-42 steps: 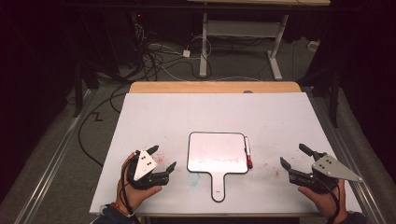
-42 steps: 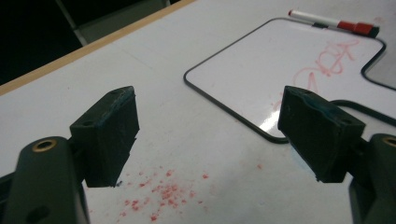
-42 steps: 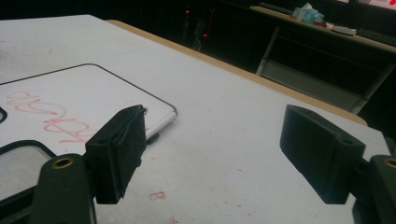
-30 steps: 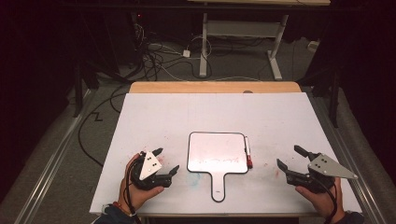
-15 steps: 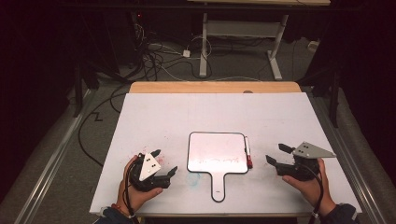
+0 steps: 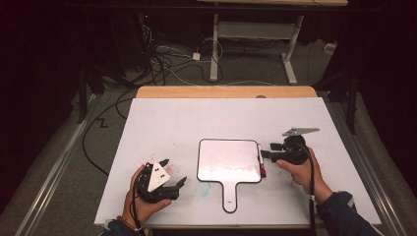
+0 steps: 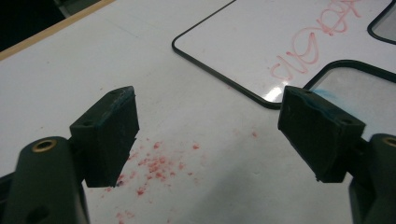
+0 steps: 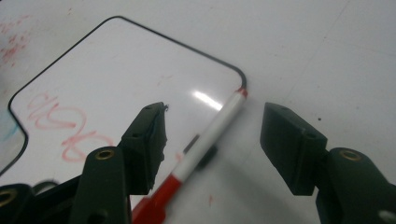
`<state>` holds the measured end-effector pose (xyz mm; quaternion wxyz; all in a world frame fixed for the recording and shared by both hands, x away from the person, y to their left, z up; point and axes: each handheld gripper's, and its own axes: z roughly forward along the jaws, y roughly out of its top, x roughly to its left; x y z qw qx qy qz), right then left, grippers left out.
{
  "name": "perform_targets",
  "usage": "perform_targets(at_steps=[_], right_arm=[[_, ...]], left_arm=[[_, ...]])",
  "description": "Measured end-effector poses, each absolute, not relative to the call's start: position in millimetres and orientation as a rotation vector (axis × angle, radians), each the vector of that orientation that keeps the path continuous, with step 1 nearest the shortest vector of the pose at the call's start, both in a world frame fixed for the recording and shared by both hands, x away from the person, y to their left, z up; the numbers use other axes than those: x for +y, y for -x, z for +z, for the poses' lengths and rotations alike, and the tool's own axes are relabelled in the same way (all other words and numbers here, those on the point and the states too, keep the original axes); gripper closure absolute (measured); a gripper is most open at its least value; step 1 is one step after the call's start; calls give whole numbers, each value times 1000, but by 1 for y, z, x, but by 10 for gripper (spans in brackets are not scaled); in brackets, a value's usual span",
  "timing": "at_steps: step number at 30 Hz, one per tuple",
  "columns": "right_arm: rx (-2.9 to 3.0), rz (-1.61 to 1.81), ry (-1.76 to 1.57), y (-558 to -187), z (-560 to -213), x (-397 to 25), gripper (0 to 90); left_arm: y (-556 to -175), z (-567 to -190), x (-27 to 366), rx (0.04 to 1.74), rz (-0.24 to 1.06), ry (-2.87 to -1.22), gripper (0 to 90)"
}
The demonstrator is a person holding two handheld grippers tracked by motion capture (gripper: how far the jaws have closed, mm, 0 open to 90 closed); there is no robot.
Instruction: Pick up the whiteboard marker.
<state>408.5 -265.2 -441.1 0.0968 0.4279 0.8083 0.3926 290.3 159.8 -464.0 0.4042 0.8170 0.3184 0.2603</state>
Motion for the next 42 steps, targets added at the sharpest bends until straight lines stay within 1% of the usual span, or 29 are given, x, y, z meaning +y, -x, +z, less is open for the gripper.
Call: perform_targets(at_steps=[2,3,6,8,9,10,11,12,13,14,16,19,20,22,29,32,35,37,38,39,42], right_arm=[[2442,1178,-1344,-424,-449,-261,491],[2442,1178,-1344,-424,-449,-261,491],[2468,1155,-1406,-433,-457,-256,529],[2488,1144,-1433,-438,-463,-252,572],[2488,1144,-1433,-438,-463,-252,572],[2487,1141,-1447,-438,-465,-250,598],[2479,1144,-1456,-439,-465,-250,646],[2479,1144,-1456,-439,-465,-250,646],[2477,1143,-1466,-438,-466,-251,699],[2477,1143,-1466,-438,-466,-251,699],[2480,1154,-1455,-437,-466,-251,731],[2476,1153,-1449,-436,-466,-250,737],[2469,1162,-1450,-436,-466,-251,777],[2449,1155,-1435,-436,-465,-252,812],[2486,1125,-1371,-435,-463,-249,818],[2473,1138,-1319,-432,-456,-249,819],[2450,1197,-1270,-426,-445,-249,819],[2420,1283,-1204,-418,-432,-247,819],[2408,1298,-1180,-415,-427,-247,819],[2393,1353,-1156,-411,-422,-246,819],[2361,1414,-1100,-403,-414,-241,819]], left_arm=[[-291,-464,160,804,646,-2055,194],[-291,-464,159,804,646,-2056,194],[-291,-465,159,802,642,-2064,194],[-292,-464,159,813,650,-2069,194],[-292,-464,159,817,651,-2070,194],[-293,-464,159,823,653,-2071,194],[-293,-464,159,828,652,-2065,194],[-293,-464,159,828,652,-2067,194],[-293,-464,159,829,653,-2072,194],[-293,-464,158,831,654,-2073,194],[-293,-464,158,832,649,-2077,194],[-293,-464,157,831,638,-2085,194],[-294,-464,157,827,628,-2092,194],[-295,-464,157,834,616,-2100,194],[-296,-463,157,849,605,-2093,194],[-298,-462,153,850,591,-2087,195],[-303,-459,146,843,542,-2057,199],[-312,-456,137,825,506,-2055,210],[-320,-452,127,809,456,-2034,215],[-320,-452,127,809,456,-2034,221],[-332,-445,106,778,366,-1999,221]])
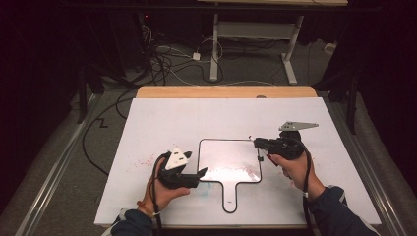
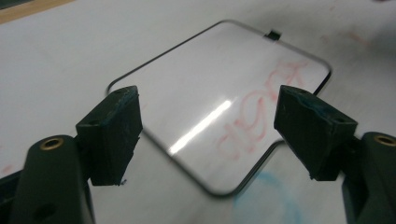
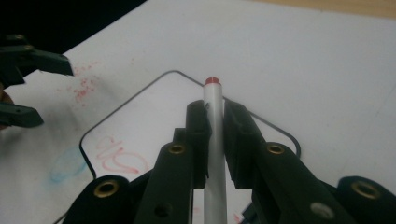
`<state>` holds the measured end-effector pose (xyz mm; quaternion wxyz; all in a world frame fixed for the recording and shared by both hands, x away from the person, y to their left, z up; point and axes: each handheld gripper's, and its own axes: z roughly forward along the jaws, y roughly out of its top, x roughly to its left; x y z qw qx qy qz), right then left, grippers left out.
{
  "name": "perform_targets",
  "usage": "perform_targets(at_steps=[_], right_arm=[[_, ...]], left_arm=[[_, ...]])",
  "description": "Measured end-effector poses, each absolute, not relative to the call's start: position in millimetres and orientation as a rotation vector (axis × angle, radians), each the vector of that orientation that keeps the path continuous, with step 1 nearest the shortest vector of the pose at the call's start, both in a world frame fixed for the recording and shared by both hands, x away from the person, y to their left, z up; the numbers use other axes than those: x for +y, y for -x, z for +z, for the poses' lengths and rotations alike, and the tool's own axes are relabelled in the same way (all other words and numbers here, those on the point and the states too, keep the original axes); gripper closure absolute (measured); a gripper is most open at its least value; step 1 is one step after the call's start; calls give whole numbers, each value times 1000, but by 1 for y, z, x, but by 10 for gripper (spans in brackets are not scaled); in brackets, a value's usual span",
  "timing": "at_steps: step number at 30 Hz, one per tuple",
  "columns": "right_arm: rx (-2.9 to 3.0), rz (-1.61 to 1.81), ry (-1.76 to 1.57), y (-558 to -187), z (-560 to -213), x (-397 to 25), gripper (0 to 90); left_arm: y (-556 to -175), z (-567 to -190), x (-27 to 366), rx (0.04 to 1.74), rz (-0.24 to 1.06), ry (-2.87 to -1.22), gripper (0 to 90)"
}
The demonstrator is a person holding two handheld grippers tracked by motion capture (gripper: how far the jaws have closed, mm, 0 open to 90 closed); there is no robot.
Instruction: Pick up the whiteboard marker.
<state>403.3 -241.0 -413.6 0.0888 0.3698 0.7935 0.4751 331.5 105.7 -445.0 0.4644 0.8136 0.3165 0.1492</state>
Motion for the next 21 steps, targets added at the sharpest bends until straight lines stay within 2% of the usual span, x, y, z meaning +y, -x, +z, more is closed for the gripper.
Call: perform_targets(at_steps=[3,10,19,21], right_arm=[[2330,1515,-1017,-389,-407,-225,819],[2290,1586,-924,-369,-405,-207,819],[2247,1619,-922,-361,-404,-207,818],[2245,1630,-919,-360,-405,-209,818]], left_arm=[[-341,-433,71,711,267,-1946,237],[-352,-429,23,692,145,-1896,277],[-358,-435,1,671,37,-1830,339],[-358,-433,0,663,43,-1815,395]])
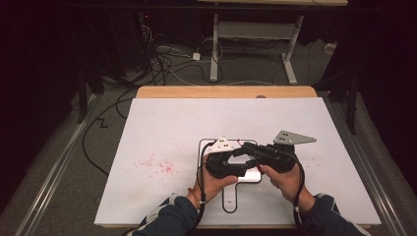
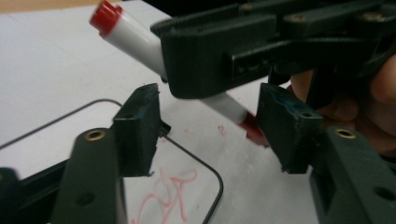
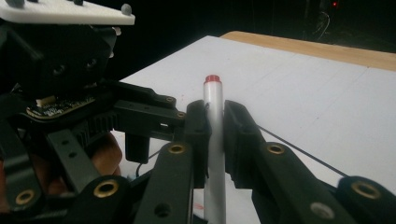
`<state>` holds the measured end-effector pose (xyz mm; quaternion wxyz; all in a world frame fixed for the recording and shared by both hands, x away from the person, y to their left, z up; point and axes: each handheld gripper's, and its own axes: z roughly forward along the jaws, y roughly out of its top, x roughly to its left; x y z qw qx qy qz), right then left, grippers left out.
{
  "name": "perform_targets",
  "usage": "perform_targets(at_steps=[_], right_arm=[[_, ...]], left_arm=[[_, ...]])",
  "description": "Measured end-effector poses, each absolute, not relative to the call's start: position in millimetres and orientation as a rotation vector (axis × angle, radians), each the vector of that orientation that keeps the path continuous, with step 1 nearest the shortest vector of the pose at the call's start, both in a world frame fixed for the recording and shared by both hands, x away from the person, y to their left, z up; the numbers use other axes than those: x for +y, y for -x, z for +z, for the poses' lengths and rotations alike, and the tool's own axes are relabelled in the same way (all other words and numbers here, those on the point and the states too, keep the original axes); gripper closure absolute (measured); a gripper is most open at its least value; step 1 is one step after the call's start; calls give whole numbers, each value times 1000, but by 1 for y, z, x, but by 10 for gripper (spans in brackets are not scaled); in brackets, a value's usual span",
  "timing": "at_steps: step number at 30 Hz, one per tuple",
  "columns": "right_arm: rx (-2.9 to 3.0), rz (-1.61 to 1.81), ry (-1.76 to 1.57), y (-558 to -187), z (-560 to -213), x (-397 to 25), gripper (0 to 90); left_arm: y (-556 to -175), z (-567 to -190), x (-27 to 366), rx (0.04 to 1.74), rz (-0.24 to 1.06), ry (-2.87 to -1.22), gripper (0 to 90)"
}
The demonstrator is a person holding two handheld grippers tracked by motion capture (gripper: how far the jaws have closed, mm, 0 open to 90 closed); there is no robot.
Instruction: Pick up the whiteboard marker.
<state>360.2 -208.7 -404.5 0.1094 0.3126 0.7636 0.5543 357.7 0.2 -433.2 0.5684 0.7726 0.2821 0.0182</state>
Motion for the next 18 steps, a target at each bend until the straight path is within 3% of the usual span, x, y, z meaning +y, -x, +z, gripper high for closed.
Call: perform_targets(at_steps=[2,3,6,18], right_arm=[[2242,1629,-913,-360,-404,-209,818],[2238,1638,-899,-358,-404,-210,818],[2228,1617,-875,-355,-402,-211,818],[2189,1563,-869,-349,-400,-220,816]], left_arm=[[-358,-432,0,661,43,-1810,428],[-359,-432,-2,653,34,-1802,505],[-360,-433,-5,648,58,-1824,598],[-362,-433,-10,611,183,-1866,778]])
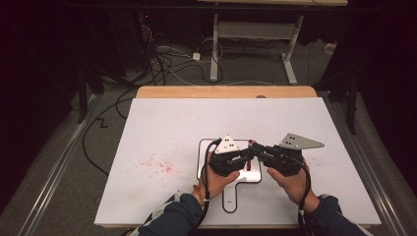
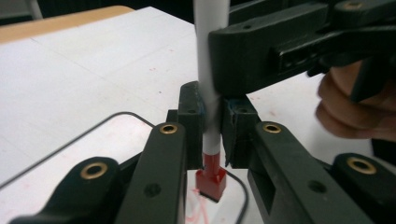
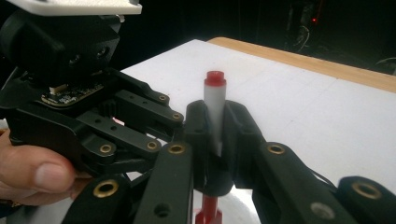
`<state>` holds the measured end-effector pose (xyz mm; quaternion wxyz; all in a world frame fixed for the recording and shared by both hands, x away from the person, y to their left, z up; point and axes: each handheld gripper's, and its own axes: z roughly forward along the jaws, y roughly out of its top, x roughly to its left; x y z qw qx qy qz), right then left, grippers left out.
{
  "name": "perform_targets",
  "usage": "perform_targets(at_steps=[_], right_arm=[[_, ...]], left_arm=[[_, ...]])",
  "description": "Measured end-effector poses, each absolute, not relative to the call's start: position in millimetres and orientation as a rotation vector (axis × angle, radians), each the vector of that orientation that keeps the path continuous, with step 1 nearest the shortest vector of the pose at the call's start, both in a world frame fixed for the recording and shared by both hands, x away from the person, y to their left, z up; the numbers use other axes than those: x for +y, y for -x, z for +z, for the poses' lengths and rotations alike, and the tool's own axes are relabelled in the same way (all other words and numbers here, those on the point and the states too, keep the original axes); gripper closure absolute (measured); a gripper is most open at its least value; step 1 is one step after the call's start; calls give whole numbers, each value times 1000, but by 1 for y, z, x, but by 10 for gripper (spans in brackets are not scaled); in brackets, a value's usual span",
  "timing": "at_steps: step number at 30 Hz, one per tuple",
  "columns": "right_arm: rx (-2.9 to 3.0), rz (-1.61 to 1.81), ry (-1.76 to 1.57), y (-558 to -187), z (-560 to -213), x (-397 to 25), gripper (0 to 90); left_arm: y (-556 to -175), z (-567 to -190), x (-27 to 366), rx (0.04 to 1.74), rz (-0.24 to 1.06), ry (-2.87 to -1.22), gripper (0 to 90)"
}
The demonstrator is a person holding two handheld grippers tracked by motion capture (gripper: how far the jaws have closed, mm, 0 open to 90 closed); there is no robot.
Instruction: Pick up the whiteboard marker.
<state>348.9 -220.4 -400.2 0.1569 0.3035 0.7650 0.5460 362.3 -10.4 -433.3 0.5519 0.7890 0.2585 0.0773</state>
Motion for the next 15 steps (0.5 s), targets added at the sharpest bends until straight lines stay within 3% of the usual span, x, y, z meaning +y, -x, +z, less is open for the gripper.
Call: perform_targets(at_steps=[5,7,15], right_arm=[[2180,1520,-886,-343,-400,-223,793],[2163,1487,-886,-340,-399,-223,669],[2153,1405,-896,-327,-395,-245,534]], left_arm=[[-361,-437,-16,573,202,-1883,782],[-361,-440,-18,574,216,-1889,782],[-364,-452,-23,570,198,-1894,782]])
